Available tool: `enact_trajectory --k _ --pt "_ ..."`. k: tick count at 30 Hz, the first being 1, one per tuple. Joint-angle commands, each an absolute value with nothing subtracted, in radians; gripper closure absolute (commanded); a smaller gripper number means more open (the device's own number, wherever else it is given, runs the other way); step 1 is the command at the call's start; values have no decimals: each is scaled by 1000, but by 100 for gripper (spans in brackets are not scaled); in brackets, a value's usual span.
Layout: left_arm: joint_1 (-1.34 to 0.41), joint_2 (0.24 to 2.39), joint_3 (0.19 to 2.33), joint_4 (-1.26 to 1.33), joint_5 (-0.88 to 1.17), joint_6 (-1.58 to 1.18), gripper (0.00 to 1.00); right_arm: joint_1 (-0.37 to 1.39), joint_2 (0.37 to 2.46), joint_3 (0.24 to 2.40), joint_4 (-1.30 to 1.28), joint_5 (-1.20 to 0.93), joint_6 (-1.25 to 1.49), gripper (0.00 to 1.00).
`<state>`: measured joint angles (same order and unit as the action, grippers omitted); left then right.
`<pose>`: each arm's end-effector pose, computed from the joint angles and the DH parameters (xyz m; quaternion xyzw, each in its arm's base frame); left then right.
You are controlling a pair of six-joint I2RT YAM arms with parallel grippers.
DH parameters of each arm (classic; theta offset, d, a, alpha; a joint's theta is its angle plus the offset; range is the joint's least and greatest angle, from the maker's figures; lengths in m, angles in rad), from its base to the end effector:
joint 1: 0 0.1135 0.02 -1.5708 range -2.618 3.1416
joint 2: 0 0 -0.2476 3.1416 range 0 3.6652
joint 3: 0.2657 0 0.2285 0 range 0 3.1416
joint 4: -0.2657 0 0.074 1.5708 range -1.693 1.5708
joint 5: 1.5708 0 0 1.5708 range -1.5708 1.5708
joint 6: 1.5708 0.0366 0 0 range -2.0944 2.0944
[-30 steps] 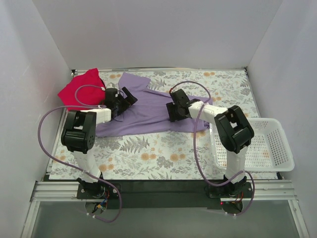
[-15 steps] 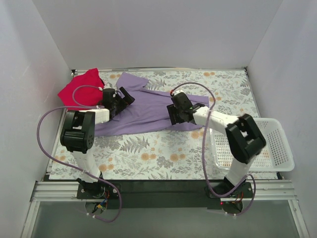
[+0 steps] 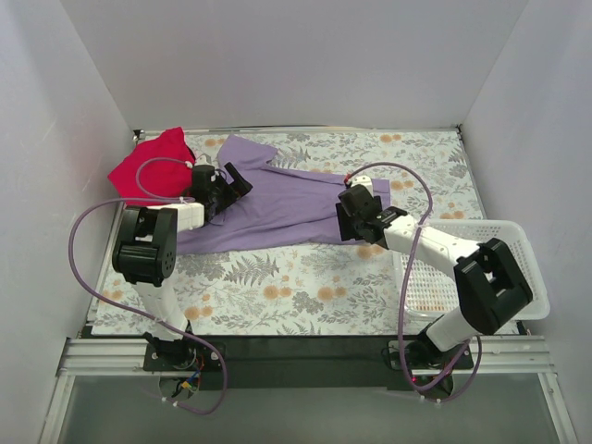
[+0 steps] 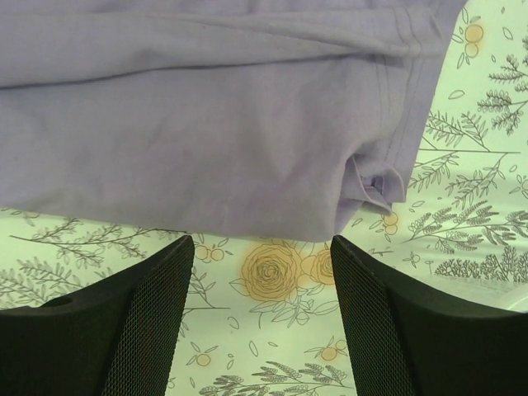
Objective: Fold and stack the t-shirts
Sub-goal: Fold the tshirt
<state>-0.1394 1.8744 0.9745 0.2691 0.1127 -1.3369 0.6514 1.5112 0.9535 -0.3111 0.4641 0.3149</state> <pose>0.3631 -0.0551 0.1493 -0.4806 0.7497 -0.3414 0.3007 0.2429 0.1646 0.2134 -0.0751 0.9142 -0.0358 0.3966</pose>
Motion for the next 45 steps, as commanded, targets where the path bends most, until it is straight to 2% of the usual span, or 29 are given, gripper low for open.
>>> enact_trajectory --k 1,18,23,26,29,30,33,45 --pt "-137 1839 960 203 118 -1305 5 643 1531 973 -322 521 345 39" --pt "-130 1829 956 196 135 -1298 5 584 1657 986 -296 519 371 40" --pt "-126 1829 956 195 137 -1298 5 583 1684 994 -285 499 367 45" --pt "-124 1829 957 195 137 -1296 5 581 1687 982 -282 505 364 53" --pt "-121 1833 959 195 141 -1296 5 581 1686 965 -275 508 356 70" --pt "-121 1835 959 195 144 -1296 5 581 1686 963 -275 508 353 81" --pt "-120 1838 960 196 146 -1295 5 581 1661 942 -278 505 353 97" --pt "-115 1867 996 166 132 -1279 5 610 1522 833 -422 456 377 99"
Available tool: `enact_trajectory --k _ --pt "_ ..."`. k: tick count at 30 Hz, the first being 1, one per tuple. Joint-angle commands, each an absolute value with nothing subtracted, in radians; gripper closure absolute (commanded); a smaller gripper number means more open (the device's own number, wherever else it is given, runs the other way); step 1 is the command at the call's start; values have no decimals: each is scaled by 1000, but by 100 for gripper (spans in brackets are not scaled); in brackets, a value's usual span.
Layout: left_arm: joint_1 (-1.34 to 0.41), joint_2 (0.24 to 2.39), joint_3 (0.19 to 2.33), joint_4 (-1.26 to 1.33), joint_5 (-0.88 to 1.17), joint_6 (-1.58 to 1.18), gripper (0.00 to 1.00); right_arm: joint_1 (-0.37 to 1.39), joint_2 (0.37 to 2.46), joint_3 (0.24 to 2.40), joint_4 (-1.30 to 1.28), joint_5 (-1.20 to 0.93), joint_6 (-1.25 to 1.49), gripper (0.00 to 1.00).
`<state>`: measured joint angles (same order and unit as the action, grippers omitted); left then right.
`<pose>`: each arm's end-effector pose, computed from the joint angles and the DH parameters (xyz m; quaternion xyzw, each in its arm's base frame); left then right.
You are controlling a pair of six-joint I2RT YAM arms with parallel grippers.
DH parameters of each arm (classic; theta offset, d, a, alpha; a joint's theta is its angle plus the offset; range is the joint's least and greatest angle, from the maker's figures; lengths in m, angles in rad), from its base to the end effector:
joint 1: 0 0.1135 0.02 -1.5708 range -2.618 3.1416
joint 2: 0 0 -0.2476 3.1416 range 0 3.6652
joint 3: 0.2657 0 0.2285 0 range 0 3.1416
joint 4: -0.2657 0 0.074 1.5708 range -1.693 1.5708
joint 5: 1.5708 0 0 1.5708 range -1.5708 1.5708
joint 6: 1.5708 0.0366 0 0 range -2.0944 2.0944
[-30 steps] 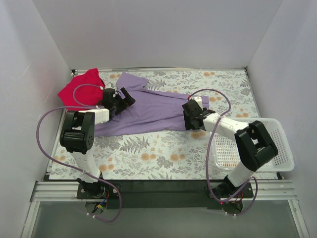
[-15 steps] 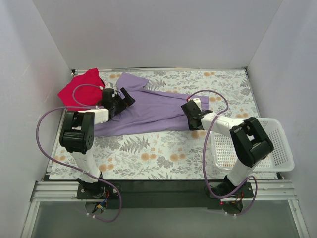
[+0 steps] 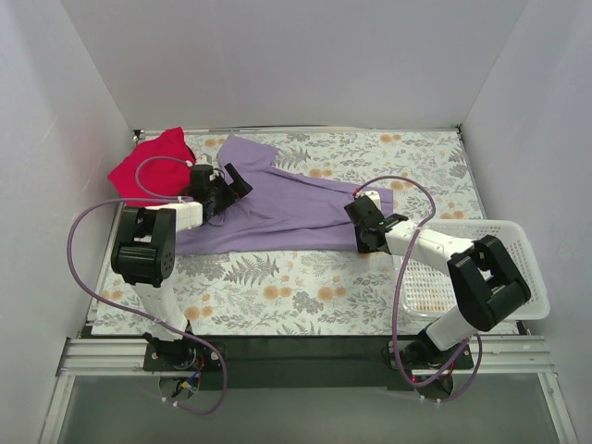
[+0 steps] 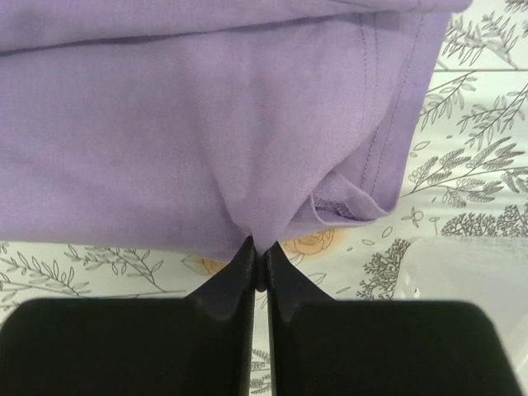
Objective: Fold and stack the t-shirts
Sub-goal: Fold the tshirt
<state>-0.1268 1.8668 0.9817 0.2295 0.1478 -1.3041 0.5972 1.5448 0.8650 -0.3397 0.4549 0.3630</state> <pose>0.3620 -0.0516 0.1505 -0.4696 0.7622 -0.3390 0.2891 0.2395 0.1434 0.1780 -0.0486 0.9382 -0.0700 0.3354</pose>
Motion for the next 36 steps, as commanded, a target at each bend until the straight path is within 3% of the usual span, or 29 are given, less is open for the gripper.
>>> enact_trajectory --k 1,5,8,9,12,15,22,25,30,36 --pt "-115 1868 996 166 132 -1278 4 614 1517 825 -436 457 382 99" --pt "-112 1876 1009 163 129 -1272 4 634 1503 795 -457 449 400 97" --pt "-112 1879 1022 164 141 -1266 4 643 1479 782 -477 451 410 80" --pt "-112 1878 1022 167 152 -1262 4 647 1470 782 -483 454 411 69" --pt "-112 1853 1005 198 172 -1256 4 661 1419 793 -505 457 416 55" --pt "-113 1809 985 219 173 -1246 4 669 1355 810 -512 440 413 48" --pt "-169 1677 962 227 170 -1134 5 672 1345 841 -497 436 382 43" --pt "-216 1605 945 172 53 -1105 5 672 1364 861 -473 434 364 43" --pt "-265 1517 953 -130 -349 -1141 11 672 1384 899 -417 416 331 41" --pt "-328 1503 907 -268 -505 -1178 23 670 1424 951 -368 362 291 41"
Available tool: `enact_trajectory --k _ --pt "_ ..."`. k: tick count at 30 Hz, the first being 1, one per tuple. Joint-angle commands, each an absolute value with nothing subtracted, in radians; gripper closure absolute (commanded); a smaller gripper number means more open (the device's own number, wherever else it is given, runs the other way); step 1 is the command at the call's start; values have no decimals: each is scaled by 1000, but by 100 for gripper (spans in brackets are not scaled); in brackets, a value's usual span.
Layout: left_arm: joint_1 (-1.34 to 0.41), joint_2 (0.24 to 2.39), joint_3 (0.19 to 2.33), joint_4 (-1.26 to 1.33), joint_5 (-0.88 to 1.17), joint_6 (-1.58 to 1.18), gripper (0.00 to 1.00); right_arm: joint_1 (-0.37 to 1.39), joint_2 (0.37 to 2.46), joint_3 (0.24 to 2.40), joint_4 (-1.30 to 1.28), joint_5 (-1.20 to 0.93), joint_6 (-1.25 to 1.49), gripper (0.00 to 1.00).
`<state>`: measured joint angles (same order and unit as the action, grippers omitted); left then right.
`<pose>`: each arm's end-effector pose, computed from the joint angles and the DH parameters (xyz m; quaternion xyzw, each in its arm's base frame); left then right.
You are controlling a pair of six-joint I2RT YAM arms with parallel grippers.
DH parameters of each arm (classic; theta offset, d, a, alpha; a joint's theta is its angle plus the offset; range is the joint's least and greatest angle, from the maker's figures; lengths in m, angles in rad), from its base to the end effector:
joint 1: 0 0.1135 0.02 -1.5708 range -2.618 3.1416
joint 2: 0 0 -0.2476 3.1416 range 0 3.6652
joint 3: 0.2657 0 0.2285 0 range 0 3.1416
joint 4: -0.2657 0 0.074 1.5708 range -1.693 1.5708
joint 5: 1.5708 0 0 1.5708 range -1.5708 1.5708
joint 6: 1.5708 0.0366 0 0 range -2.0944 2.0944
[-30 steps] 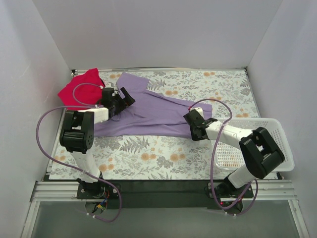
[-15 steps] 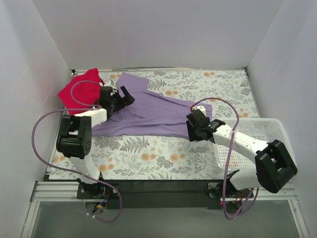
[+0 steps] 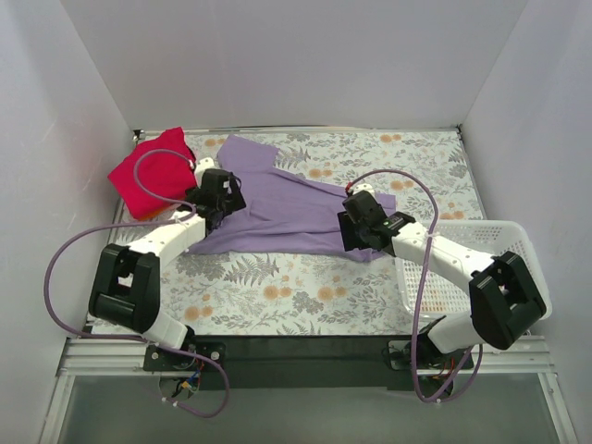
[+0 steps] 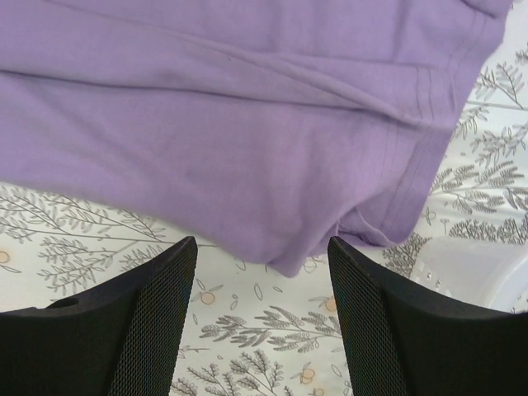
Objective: Fold and stack the t-shirts
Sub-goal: Fold the tshirt
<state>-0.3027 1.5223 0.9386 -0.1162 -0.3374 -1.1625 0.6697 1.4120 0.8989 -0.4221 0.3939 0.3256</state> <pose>0.2977 -0.0803 0.2195 -0.4369 0.7830 -0.1649 0.4110 0.2176 0.1543 0.2153 -0.0992 0.9283 -0.0171 0.3580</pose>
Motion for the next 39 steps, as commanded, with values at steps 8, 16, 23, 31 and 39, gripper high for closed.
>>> enact_trajectory --k 8,16,23,31,39 --pt "-339 1526 854 -285 -528 -1200 42 670 1402 923 -334 327 285 41" --pt "-337 1604 874 -241 -506 -1174 44 670 1355 910 -334 344 288 41" --pt "-337 1618 874 -198 -518 -1172 50 670 1333 899 -334 345 290 41" --pt "-337 1635 893 -166 -528 -1157 52 670 1319 891 -336 345 290 41" --pt "-337 1681 900 -149 -532 -1161 60 670 1305 882 -336 353 288 41"
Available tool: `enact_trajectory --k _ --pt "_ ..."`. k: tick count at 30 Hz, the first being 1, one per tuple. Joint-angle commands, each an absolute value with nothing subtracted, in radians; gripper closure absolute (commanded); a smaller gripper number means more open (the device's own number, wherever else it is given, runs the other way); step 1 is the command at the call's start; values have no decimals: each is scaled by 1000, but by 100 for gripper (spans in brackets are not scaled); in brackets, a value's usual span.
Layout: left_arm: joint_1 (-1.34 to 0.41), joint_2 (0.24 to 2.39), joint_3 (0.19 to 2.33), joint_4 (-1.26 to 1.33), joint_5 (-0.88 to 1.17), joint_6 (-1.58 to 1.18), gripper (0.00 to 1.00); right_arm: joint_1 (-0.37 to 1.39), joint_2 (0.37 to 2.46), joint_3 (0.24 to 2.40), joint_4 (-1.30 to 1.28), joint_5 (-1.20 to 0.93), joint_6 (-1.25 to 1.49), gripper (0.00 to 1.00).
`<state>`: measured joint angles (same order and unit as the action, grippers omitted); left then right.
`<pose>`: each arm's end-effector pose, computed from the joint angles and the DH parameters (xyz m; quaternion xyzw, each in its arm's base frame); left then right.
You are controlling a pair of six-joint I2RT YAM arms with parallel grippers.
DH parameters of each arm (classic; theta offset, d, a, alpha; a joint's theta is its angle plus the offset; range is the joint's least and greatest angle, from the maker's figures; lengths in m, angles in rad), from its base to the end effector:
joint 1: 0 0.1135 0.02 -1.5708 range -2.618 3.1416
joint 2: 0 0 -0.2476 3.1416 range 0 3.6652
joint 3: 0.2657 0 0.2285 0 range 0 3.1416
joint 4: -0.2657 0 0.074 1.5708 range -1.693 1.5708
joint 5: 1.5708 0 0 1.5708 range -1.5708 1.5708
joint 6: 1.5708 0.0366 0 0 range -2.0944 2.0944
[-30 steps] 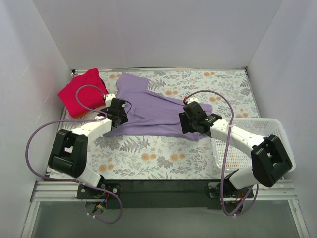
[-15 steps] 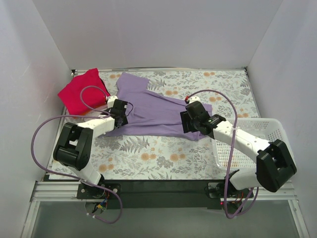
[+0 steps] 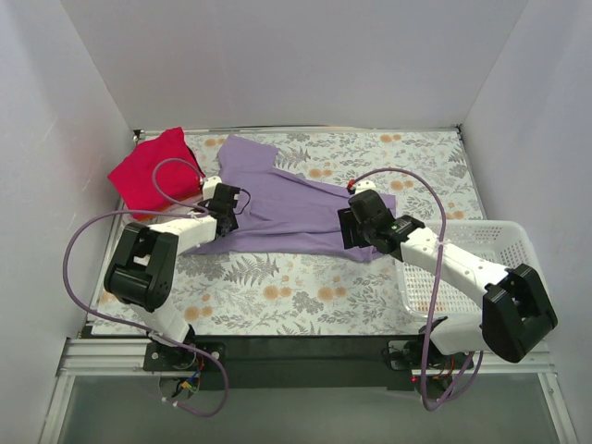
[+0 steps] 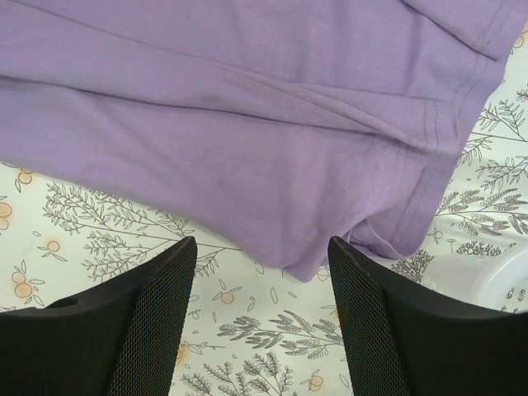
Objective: Fold and stack the t-shirts
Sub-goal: Fold the tshirt
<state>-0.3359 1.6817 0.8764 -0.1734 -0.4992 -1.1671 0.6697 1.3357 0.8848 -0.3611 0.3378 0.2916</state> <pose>0.2915 -0.0832 0.1541 -0.4401 0.8189 -0.0204 0.3679 0.2126 0.1529 0.2335 -0.1109 0.9111 0.0303 0.3959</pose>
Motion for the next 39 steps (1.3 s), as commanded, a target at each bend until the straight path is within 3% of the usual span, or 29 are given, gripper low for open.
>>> enact_trajectory --k 1,2,6,24,25,26,27,28,30,34,39 --pt "-337 1683 900 -147 -534 -1163 64 670 1307 882 -336 353 290 41" --pt "-339 1683 900 -144 -538 -1163 76 670 1304 881 -337 353 290 41" --pt "-337 1675 905 -143 -552 -1169 100 670 1302 876 -336 357 291 41" --pt "-226 1738 1132 -126 -514 -1103 100 670 1302 874 -342 370 302 41" --pt "-216 1759 1140 -132 -511 -1103 98 670 1305 876 -342 371 302 41" --pt "-212 1769 1146 -135 -508 -1109 90 670 1308 874 -342 373 302 41" --pt "-210 1776 1152 -135 -509 -1112 64 670 1313 877 -342 373 302 41" --pt "-207 1784 1155 -135 -512 -1115 49 670 1318 879 -342 376 302 41" --pt "-201 1783 1158 -135 -520 -1123 35 670 1319 885 -342 379 302 41" --pt "-199 1747 1169 -129 -499 -1115 25 666 1324 900 -345 396 302 40" --pt "-230 1654 1118 -89 -476 -1108 23 655 1356 923 -347 414 304 39"
